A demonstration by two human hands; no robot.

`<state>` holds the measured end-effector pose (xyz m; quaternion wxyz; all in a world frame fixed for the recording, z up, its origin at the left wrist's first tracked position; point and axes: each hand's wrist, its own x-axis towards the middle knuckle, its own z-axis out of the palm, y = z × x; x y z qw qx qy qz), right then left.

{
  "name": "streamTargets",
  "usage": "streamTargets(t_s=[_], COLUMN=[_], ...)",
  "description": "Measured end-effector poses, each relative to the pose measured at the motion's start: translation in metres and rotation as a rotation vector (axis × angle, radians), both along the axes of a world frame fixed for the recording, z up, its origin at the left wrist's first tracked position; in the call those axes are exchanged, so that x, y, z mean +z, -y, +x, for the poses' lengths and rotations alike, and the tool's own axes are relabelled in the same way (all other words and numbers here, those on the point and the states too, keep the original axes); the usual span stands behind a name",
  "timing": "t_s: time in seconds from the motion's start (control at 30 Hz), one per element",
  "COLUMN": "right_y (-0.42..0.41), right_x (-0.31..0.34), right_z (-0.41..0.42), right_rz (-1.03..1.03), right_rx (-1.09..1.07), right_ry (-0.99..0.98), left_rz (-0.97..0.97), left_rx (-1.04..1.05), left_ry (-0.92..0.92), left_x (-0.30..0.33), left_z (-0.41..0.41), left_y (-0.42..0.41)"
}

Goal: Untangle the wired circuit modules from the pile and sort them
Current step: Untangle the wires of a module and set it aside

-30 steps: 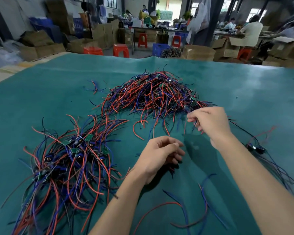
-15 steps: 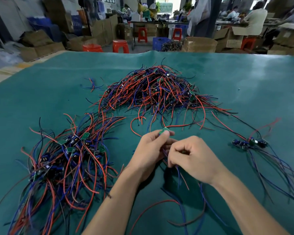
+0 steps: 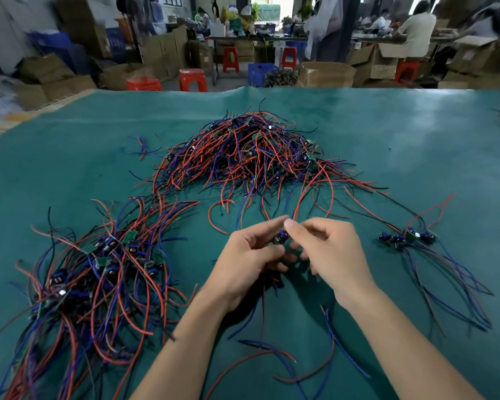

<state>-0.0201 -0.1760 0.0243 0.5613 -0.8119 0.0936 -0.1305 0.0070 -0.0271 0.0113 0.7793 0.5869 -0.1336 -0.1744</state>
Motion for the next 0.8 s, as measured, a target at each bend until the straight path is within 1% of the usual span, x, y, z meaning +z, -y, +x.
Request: streamTargets(t_s=[0.1,0.17,0.23,0.37,0.5,0.63,0.67,0.8], right_y=[0.005,0.005,0.004,0.009,0.012,0.018,0.021,0.043], right_x=[-0.001,0.0,0.0,-0.001,0.0,0.001,0.002,0.006], right_z=[0.003,0.004,0.005,0.006,0.007,0.008,0.009,0.012], right_rz=[0.239,0.303,0.313,0.26,0.184,-0.143,-0.181,-0.058], right_rx=[0.036,0.067,0.079,0.052,0.031,-0.112,-0.162,-0.348], right_ry=[-0.026,-0.01,0.034,0.141,0.204,0.322,0.343,0.392], left_rz=[0.001,0.039,0.048,0.054,0.084,0.115,0.116,0.133], left_rx=[-0.013,-0.017,-0.024,-0.07,-0.074,-0.077,-0.078,-0.096], left_ry=[0.014,0.044,0.037,0.008,0.009,0.039,0.043,0.056], left_x=[-0.002,-0.002,-0.001,-0.002,-0.001,0.0,0.001,0.002], left_z=[0.001,0.0,-0.002,-0.002,-0.002,-0.003,-0.003,-0.004], left_y=[-0.001,-0.001,-0.001,-0.001,-0.001,-0.001,-0.001,-0.001])
